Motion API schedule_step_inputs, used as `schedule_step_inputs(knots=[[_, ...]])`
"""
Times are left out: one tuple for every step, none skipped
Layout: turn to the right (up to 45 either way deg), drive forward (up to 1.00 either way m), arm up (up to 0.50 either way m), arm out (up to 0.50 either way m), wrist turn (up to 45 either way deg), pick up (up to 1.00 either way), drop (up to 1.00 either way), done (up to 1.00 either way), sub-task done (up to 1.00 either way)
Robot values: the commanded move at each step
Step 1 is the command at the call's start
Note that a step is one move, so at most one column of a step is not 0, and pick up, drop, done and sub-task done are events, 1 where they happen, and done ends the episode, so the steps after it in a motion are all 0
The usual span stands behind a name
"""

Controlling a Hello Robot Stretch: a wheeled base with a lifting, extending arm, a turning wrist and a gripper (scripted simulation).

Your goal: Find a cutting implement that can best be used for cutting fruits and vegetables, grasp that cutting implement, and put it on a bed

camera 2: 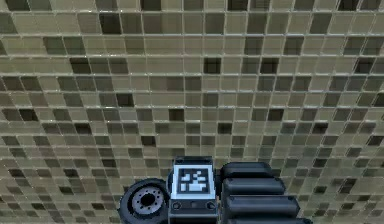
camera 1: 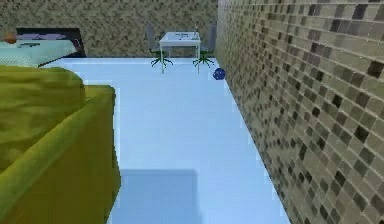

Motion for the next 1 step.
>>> schedule_step_inputs(knots=[[0.0,1.00,0.00,0.00,0.0,0.00,0.00,0.00,0.00]])
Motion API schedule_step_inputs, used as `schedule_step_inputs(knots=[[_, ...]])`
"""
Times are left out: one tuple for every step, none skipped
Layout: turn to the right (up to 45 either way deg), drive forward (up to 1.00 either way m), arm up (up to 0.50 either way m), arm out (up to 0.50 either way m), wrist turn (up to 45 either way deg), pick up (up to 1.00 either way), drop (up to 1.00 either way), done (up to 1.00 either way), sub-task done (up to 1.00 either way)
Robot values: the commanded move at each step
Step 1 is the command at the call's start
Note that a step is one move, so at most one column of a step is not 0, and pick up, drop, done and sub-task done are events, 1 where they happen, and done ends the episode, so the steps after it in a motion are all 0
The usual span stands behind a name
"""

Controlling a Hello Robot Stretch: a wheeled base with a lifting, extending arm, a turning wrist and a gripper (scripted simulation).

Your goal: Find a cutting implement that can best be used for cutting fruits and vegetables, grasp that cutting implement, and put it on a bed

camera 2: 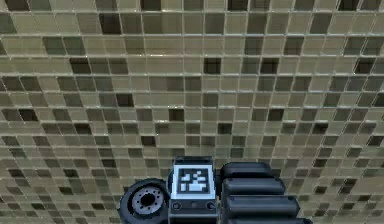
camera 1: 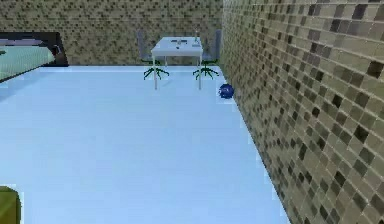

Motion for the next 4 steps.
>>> schedule_step_inputs(knots=[[0.0,0.85,0.00,0.00,0.0,0.00,0.00,0.00,0.00],[-36.0,0.00,0.00,0.00,0.0,0.00,0.00,0.00,0.00],[0.0,1.00,0.00,0.00,0.0,0.00,0.00,0.00,0.00],[0.0,1.00,0.00,0.00,0.0,0.00,0.00,0.00,0.00]])
